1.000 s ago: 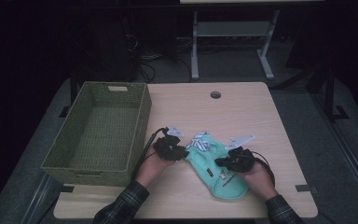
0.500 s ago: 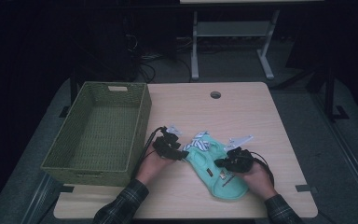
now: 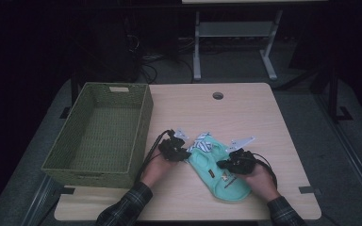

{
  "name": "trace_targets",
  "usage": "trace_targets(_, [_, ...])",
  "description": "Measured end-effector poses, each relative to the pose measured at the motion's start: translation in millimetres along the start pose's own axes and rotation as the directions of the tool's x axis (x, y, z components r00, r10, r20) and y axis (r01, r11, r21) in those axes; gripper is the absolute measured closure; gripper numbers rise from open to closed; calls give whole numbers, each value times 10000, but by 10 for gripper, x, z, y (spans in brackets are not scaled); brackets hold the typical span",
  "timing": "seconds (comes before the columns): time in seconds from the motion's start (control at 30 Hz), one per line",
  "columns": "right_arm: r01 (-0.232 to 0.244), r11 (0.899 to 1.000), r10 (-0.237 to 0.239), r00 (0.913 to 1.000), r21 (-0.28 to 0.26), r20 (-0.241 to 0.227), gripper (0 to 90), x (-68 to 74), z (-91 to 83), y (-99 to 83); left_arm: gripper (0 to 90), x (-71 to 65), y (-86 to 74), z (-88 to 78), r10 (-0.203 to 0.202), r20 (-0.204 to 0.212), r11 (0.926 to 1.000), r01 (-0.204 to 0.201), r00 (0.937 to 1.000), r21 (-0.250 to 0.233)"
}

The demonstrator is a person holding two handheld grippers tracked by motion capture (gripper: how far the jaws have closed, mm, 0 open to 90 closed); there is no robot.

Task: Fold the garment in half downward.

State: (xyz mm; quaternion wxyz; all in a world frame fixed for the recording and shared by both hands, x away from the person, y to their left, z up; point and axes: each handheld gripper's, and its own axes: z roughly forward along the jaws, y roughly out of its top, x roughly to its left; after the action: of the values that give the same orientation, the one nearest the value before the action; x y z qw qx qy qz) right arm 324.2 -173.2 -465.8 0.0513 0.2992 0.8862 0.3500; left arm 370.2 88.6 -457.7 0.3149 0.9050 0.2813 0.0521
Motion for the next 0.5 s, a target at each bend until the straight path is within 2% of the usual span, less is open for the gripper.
trace_targets(0.13, [-66, 10000, 66, 10000, 29, 19, 898, 7, -2, 3, 814, 9, 15, -22, 110, -94, 9999, -110, 9999, -30])
trace_targets(0.27, [-4, 10000, 4, 10000, 25, 66, 898, 11, 2, 6, 818, 31, 52, -147, -169, -50, 9986, 167, 9998, -492])
trace_targets(0.4, [-134, 9999, 133, 9999, 23, 37, 898, 18, 10, 15, 820, 34, 83, -285, -168, -60, 9957, 162, 9998, -912])
trace_targets(0.5, [-47, 10000, 46, 10000, 62, 51, 898, 22, 30, 41, 821, 24, 119, -371, -68, -92, 9928, 57, 9999, -1194])
